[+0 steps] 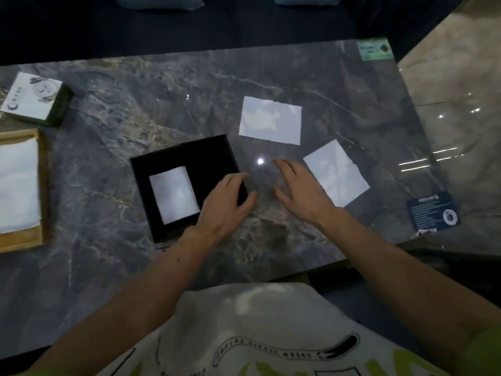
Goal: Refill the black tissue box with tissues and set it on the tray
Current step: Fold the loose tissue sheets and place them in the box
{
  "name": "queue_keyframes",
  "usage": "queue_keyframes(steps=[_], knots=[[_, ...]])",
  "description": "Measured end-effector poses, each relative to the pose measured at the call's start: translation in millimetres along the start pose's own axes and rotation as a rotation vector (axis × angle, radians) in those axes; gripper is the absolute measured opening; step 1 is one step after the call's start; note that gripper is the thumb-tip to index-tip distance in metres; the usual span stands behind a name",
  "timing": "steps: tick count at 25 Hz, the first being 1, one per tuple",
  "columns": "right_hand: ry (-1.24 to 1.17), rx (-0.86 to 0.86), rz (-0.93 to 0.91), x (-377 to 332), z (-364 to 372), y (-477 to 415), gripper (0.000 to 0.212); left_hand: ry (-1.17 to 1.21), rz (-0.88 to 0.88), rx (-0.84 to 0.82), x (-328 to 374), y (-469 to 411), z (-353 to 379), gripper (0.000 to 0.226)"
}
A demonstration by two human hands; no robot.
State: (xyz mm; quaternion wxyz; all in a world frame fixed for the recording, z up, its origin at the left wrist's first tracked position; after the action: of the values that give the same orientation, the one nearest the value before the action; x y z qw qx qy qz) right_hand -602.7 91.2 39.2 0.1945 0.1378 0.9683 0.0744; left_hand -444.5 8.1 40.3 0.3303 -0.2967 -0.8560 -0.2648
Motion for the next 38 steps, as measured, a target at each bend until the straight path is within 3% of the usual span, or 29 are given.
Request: queue_keyframes(steps=[6,10,17,24,28,32,34,38], knots=[[-0.079,-0.022,0.039,120.2,-18.7,0.1,0.059,0.122,-0.204,0.004,67.5,-43.6,106.9,0.043],[-0.094,-0.062,0.058,191.5,-20.8,-4.1,0.061,0.133,-0.415,-0.068,101.9,-71.6,172.7,0.053],[-0.113,-0.086,0.189,268.2,-15.3,-16.7,0.065,0.242,-0.677,-0.075,121.3,-99.0,214.2,0.049],[-0.375,-0.081,0.489,299.0,1.1,-9.2,0.064,0.509,-0.938,0.032,99.2,-106.4,228.4,0.046],[-0.593,-0.055,0.598,301.8,6.5,-2.5,0.044,0.667,-1.064,0.044,86.9,-109.5,239.2,0.056],[-0.844,-0.126,0.724,299.1,16.4,2.1,0.036,0.708,-1.090,0.066,90.3,-111.9,241.8,0.046],[-0.980,-0.192,0.771,294.6,19.1,5.2,0.018,0.714,-1.097,0.090,90.4,-109.9,241.2,0.040],[-1.009,-0.308,0.721,285.1,20.3,10.8,0.004,0.756,-1.083,0.082,91.8,-102.3,235.3,0.028]])
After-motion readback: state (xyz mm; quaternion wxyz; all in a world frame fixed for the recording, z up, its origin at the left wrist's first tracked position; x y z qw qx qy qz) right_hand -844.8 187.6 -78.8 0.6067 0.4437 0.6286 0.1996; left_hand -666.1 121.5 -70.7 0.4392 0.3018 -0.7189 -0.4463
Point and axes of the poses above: each hand's wrist, its own y-axis away from the middle knuckle, its own z-axis out of the palm, x = y × z, the point moved 6 cm from there along -y, towards the middle knuckle, and after that the axes turned 5 degrees about -z, right-handed, at the moved point
